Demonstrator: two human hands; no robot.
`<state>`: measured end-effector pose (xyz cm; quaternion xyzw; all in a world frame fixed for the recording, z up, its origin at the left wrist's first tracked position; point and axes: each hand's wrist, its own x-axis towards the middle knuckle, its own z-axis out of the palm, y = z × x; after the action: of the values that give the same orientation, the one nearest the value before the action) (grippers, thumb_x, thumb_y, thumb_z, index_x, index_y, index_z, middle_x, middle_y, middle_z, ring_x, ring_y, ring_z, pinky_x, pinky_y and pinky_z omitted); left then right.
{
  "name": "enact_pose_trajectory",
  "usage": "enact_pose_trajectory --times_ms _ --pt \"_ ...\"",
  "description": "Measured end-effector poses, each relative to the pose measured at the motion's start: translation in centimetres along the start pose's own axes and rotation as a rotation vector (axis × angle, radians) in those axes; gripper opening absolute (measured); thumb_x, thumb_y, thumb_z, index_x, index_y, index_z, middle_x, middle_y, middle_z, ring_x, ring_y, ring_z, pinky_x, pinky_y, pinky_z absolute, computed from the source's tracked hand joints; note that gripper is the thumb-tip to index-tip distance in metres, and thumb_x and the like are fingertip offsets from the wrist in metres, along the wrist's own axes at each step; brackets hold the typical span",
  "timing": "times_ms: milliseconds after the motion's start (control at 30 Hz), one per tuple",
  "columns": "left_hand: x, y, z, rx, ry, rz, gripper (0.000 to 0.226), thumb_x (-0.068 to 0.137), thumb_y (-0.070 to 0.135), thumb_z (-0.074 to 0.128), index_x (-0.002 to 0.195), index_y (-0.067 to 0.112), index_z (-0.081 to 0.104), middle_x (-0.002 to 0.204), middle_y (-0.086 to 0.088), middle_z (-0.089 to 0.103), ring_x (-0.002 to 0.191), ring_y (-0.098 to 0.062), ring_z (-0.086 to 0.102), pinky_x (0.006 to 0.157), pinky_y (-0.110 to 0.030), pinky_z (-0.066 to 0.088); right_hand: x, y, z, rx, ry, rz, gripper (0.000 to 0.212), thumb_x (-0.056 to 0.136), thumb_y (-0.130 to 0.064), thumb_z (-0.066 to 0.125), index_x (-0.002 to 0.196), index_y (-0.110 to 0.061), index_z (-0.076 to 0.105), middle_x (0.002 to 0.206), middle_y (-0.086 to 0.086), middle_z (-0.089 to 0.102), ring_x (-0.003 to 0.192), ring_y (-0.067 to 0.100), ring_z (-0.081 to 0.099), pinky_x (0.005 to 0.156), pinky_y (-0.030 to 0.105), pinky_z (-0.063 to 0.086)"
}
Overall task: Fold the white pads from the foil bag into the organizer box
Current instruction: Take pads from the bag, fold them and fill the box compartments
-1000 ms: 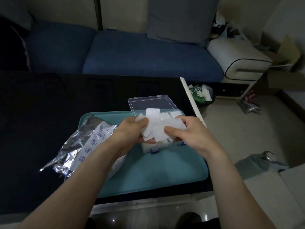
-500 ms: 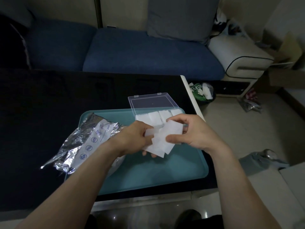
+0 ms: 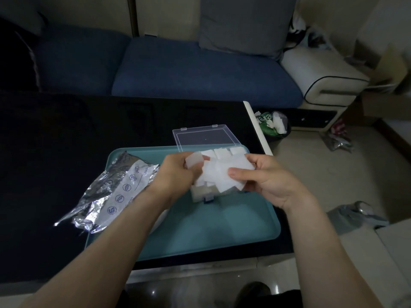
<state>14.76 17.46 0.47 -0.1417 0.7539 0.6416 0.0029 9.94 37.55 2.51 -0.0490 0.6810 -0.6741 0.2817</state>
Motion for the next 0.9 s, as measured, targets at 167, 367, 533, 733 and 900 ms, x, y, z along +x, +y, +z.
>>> enact_pose_trajectory --times_ms 167,367,533,733,900 --pt "-0.6 1.1 1.2 -0.319 -0.029 -0.085 0.025 0.104 0.011 0.045 0.105 0.007 0.069 0.098 -0.01 0.072 0.078 -0.016 0.069 0.073 -0.032 0.059 0.9 1.0 2.3 -0.107 0.178 0.002 0.028 0.077 -0.011 0.085 0.103 -0.009 0.074 0.094 0.004 0.078 0.084 0.018 0.075 0.065 0.029 0.059" --pt "-0.4 1.1 0.6 -0.335 -0.074 -0.13 0.029 0.105 0.017 0.042 0.103 0.007 0.069 0.081 -0.002 0.068 0.068 -0.01 0.065 0.058 -0.022 0.055 0.5 0.3 1.4 -0.24 0.171 -0.07 0.021 0.073 -0.014 0.088 0.09 -0.012 0.075 0.084 -0.001 0.078 0.074 0.014 0.074 0.059 0.025 0.055" --pt "0.0 0.6 -0.1 -0.209 -0.135 -0.116 0.025 0.104 0.009 0.043 0.098 -0.002 0.065 0.096 -0.018 0.07 0.071 -0.021 0.071 0.063 -0.029 0.061 -0.3 -0.6 -0.9 -0.301 0.054 -0.113 0.027 0.069 -0.014 0.087 0.091 -0.008 0.074 0.089 0.005 0.077 0.083 0.022 0.074 0.069 0.033 0.06" --pt "-0.4 0.2 -0.8 0.105 -0.552 -0.12 0.023 0.103 0.01 0.045 0.107 -0.002 0.064 0.074 -0.018 0.072 0.053 -0.023 0.061 0.046 -0.024 0.045 -1.1 -1.0 -1.6 -0.457 -0.157 -0.121 0.027 0.059 -0.016 0.089 0.083 -0.009 0.078 0.084 0.005 0.076 0.079 0.014 0.069 0.068 0.023 0.055" --pt "-1.2 1.0 0.1 -0.061 -0.835 -0.253 0.06 0.1 0.055 0.027 0.11 0.006 0.061 0.085 -0.023 0.069 0.053 -0.026 0.056 0.036 -0.022 0.025 -0.5 -0.3 0.3 -0.452 -0.209 -0.14 0.028 0.061 -0.01 0.09 0.085 -0.014 0.077 0.087 0.004 0.078 0.083 0.015 0.072 0.074 0.028 0.057"
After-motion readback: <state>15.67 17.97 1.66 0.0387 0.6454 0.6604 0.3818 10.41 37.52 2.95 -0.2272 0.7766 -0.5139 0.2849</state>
